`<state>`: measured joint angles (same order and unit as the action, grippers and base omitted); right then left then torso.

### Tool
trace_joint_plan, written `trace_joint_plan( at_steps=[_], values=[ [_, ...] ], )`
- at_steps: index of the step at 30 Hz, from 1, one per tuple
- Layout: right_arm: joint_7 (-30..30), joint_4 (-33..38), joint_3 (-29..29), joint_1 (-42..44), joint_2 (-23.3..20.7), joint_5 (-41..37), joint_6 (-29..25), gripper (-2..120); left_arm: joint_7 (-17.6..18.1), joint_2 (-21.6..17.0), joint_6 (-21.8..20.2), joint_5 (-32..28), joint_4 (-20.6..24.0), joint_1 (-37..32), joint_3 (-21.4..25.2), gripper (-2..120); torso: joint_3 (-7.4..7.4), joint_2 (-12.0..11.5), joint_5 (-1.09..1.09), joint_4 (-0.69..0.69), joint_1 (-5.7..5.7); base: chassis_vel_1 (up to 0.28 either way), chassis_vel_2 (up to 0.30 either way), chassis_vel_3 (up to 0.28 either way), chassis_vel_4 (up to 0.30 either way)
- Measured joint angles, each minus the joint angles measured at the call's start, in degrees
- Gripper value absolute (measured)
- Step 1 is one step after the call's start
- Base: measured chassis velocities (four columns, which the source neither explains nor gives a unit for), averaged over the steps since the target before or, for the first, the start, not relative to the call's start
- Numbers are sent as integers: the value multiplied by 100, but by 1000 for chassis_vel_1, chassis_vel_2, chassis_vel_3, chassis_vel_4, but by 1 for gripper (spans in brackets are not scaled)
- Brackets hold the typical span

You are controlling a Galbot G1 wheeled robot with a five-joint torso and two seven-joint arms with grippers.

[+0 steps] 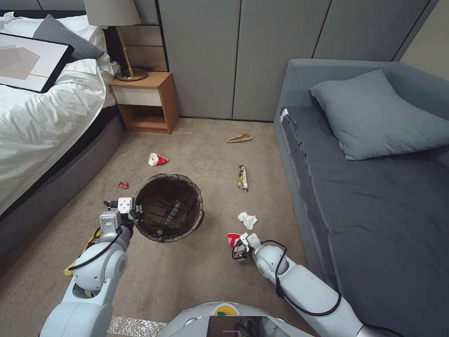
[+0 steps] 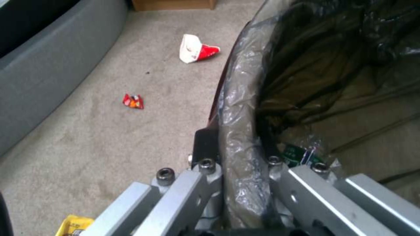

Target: Pick up the trash bin, then pick up the garbage from the floor and place it into the trash bin.

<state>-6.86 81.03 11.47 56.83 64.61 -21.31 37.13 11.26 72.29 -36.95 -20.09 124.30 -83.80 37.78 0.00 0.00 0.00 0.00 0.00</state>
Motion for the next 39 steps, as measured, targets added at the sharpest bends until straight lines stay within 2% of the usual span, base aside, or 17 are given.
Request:
trace_joint_plan(
  at_steps=[4, 6, 7, 9, 13, 16, 17, 25, 26, 28, 39],
  values=[
    [-5, -29, -27, -29, 75, 1, -37, 90, -6, 3, 3, -4, -3, 1, 1, 3, 0, 0, 1, 0, 0, 0, 0, 0, 0],
    [-11, -27, -58, -47, 90, -10, -47, 82, -11, 6, 5, -7, -4, 1, 1, 3, 0, 0, 0, 0, 0, 0, 0, 0, 0],
    [-11, -27, -58, -47, 90, -10, -47, 82, -11, 6, 5, -7, -4, 1, 1, 3, 0, 0, 0, 0, 0, 0, 0, 0, 0],
    [-13, -8, -48, -76, 48, -17, -71, 68, -18, 6, 15, -16, -17, 0, 2, 3, 0, 0, 0, 1, 0, 0, 0, 0, 0],
    [-16, 48, -61, -83, -7, -31, -77, 60, -17, -17, 12, -31, -13, 8, -1, 3, 0, 0, 0, 0, 0, 0, 0, 0, 0],
    [-47, 119, -148, -61, -57, -62, -81, 43, -8, -52, -15, -47, 28, 30, -7, 3, 0, 0, 0, 0, 0, 0, 0, 0, 0],
    [-47, 119, -148, -61, -57, -62, -81, 43, -8, -52, -15, -47, 28, 30, -7, 3, 0, 0, 0, 0, 0, 0, 0, 0, 0],
    [-80, 202, -327, 86, -103, -72, -104, 11, 9, -80, -59, -62, 96, 4, -7, 3, 0, 0, 0, 0, 0, 0, 0, 0, 0],
    [-80, 202, -327, 86, -103, -72, -104, 11, 9, -80, -59, -62, 96, 4, -7, 3, 0, 0, 0, 0, 0, 0, 0, 0, 0],
    [-80, 227, -357, 117, -126, -68, -106, 0, 24, -87, -86, -67, 131, 10, -1, 3, 0, 0, 0, 0, 0, 0, 0, 0, 0],
    [-83, 355, -513, 238, -189, -34, -120, 0, 39, -67, -100, -69, 172, -17, 23, 3, 0, 0, 0, 0, 0, 0, 0, 0, 0]
  ],
)
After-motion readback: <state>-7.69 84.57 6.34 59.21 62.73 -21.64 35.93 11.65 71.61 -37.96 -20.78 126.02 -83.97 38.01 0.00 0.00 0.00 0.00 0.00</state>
